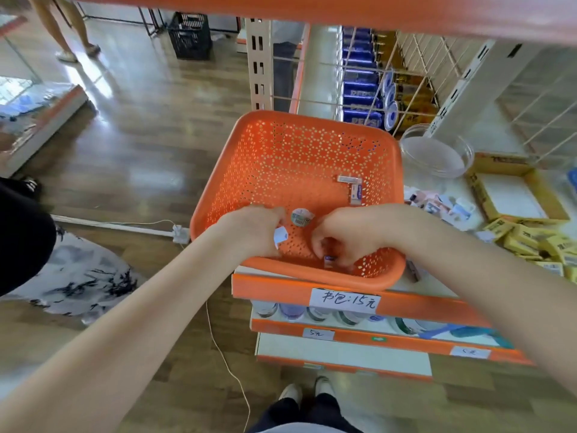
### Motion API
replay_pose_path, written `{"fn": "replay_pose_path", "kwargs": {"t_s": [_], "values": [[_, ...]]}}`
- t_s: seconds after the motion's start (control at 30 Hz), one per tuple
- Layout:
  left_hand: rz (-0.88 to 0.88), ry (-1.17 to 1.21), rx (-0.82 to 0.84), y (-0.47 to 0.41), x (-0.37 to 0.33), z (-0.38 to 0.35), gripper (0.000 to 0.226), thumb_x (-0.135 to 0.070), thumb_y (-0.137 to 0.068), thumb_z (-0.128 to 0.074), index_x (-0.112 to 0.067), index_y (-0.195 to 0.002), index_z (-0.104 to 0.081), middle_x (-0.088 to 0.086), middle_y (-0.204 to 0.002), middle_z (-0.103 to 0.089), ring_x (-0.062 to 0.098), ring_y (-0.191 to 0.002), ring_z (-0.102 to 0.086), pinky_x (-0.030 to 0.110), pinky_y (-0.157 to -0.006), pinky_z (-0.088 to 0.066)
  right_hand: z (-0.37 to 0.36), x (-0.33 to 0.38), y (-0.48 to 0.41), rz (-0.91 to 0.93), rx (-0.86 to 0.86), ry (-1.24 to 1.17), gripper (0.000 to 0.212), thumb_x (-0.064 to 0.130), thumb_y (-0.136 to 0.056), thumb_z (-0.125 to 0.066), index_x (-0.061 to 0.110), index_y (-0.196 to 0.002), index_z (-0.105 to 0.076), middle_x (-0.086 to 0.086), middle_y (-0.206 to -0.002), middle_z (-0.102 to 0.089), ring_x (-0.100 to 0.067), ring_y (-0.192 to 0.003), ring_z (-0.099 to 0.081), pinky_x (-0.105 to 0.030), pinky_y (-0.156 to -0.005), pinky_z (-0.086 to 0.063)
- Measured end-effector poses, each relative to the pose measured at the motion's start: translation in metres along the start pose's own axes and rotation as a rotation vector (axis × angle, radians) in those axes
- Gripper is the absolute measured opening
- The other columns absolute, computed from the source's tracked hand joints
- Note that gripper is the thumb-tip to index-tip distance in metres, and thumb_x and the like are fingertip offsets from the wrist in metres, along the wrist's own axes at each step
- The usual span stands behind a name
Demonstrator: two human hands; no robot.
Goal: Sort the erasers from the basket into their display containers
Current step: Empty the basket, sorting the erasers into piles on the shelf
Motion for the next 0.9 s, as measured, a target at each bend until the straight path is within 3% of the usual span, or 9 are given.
{"fn": "replay_pose_path", "kwargs": {"t_s": [0.17,0.33,0.43,0.53,0.6,0.73,0.8,0.9], "values": [[0.056,-0.122,0.106,-0.002,-0.007,0.008,0.059,-0.029,-0.094,-0.056,-0.014,-0.144,-0.028,0.01,-0.137,-0.048,0.027,-0.124,-0.046,0.033,-0.096,-0.039,0.003,-0.008,-0.001,-0.055,0.013,0.12,0.031,0.033,-0.068,-0.074,0.035,-0.088,-0.051,0.003,-0.098,-0.062,-0.02,-0.089,-0.058,-0.037,-0.081,-0.051],[0.05,-0.116,0.15,-0.001,-0.011,0.009,0.045,-0.022,-0.096,-0.052,-0.011,-0.137,-0.037,0.009,-0.132,-0.052,0.026,-0.118,-0.05,0.027,-0.08,-0.036,-0.001,-0.005,-0.003,-0.02,0.047,0.202,0.025,0.026,-0.073,-0.068,0.031,-0.087,-0.049,0.0,-0.102,-0.06,-0.023,-0.091,-0.058,-0.039,-0.08,-0.052],[0.027,-0.113,0.162,0.001,-0.011,0.013,0.037,-0.021,-0.094,-0.052,-0.015,-0.13,-0.047,0.005,-0.116,-0.06,0.022,-0.099,-0.055,0.025,-0.072,-0.038,-0.003,-0.007,-0.003,0.005,0.021,0.212,0.02,0.023,-0.075,-0.065,0.03,-0.085,-0.05,0.0,-0.1,-0.058,-0.024,-0.089,-0.058,-0.042,-0.078,-0.053],[0.037,-0.042,0.185,-0.007,-0.007,0.018,0.03,-0.017,-0.088,-0.06,-0.015,-0.117,-0.054,-0.001,-0.081,-0.059,0.016,-0.061,-0.054,0.021,-0.048,-0.042,0.004,-0.011,-0.004,-0.008,-0.012,0.227,0.024,0.024,-0.071,-0.069,0.029,-0.085,-0.05,0.002,-0.09,-0.056,-0.023,-0.086,-0.058,-0.039,-0.078,-0.053],[0.074,0.039,0.188,-0.016,-0.007,0.021,0.03,-0.015,-0.085,-0.066,-0.017,-0.11,-0.052,0.003,-0.089,-0.057,0.016,-0.055,-0.058,0.02,-0.041,-0.043,0.012,-0.014,-0.007,-0.017,-0.047,0.269,0.024,0.027,-0.072,-0.071,0.027,-0.088,-0.054,0.002,-0.089,-0.057,-0.023,-0.086,-0.058,-0.036,-0.078,-0.052],[0.109,0.073,0.093,-0.033,-0.016,0.027,0.038,-0.01,-0.083,-0.068,-0.014,-0.117,-0.052,0.008,-0.103,-0.051,0.017,-0.056,-0.06,0.023,-0.042,-0.048,0.028,-0.031,-0.015,-0.126,-0.062,0.394,0.038,0.025,-0.074,-0.071,0.023,-0.11,-0.058,0.0,-0.101,-0.063,-0.024,-0.09,-0.06,-0.03,-0.074,-0.049],[0.107,0.084,0.011,-0.041,-0.018,0.028,0.046,-0.013,-0.083,-0.068,-0.013,-0.126,-0.051,0.01,-0.109,-0.053,0.022,-0.073,-0.064,0.026,-0.048,-0.051,0.033,-0.038,-0.016,-0.185,-0.022,0.391,0.042,0.021,-0.074,-0.07,0.023,-0.115,-0.057,-0.002,-0.102,-0.064,-0.024,-0.09,-0.061,-0.029,-0.07,-0.048],[0.083,0.076,-0.141,-0.049,-0.017,0.03,0.047,-0.021,-0.087,-0.065,-0.013,-0.13,-0.049,0.01,-0.12,-0.057,0.025,-0.099,-0.06,0.032,-0.071,-0.054,0.035,-0.036,-0.016,-0.217,-0.003,0.387,0.043,0.021,-0.075,-0.07,0.021,-0.117,-0.058,-0.003,-0.103,-0.064,-0.023,-0.09,-0.062,-0.028,-0.069,-0.047]]}}
Point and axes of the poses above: each hand's wrist, its own y-axis away from the middle knuckle, its own z-axis out of the back of the hand, x = y × z, the point moved 3 cm from there along -y, towards the middle knuckle
